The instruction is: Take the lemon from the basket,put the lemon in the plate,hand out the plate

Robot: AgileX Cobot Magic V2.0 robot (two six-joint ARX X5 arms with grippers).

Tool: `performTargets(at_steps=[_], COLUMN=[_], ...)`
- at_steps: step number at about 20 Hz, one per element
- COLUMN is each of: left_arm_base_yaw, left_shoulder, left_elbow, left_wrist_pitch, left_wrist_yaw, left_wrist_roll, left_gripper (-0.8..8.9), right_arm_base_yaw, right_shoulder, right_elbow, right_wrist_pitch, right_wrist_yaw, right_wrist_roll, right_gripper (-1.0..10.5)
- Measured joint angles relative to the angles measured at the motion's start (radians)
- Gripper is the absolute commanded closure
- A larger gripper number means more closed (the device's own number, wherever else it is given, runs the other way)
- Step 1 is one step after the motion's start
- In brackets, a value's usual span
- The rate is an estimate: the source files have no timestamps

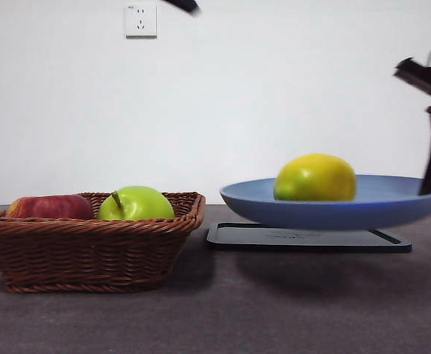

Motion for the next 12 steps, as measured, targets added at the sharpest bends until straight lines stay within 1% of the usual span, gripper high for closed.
performTargets(at_steps=[2, 5, 8, 12], left_arm_base_yaw=[0.031, 0.064, 0.076, 0.076], left_shoulder=[-0.067, -0.127, -0.139, -0.139], left_elbow=[0.000, 0.000, 0.000, 0.000], left_wrist_pitch=[-0.027, -0.074, -0.101, -0.108], left_wrist_yaw=[-0.006, -0.008, -0.010, -0.012], left_wrist_roll=[0.018, 0.025, 0.028, 0.028], left_gripper=[4.24, 4.24, 4.24, 4.24], right_arm_base_yaw=[-0.008, -0.024, -0.039, -0.045], right_shoulder=[0.086, 0.235, 0.396, 0.570], right_elbow=[0.091, 0.245, 0.378, 0.483], right_wrist_pitch=[0.043, 0.049, 0.054, 0.115], right_wrist_yaw=[0.000, 0.000, 0.002, 0.006], right_wrist_roll=[0.003, 0.011, 0.019, 0.040], right_gripper=[9.4, 9.4, 9.4, 9.4])
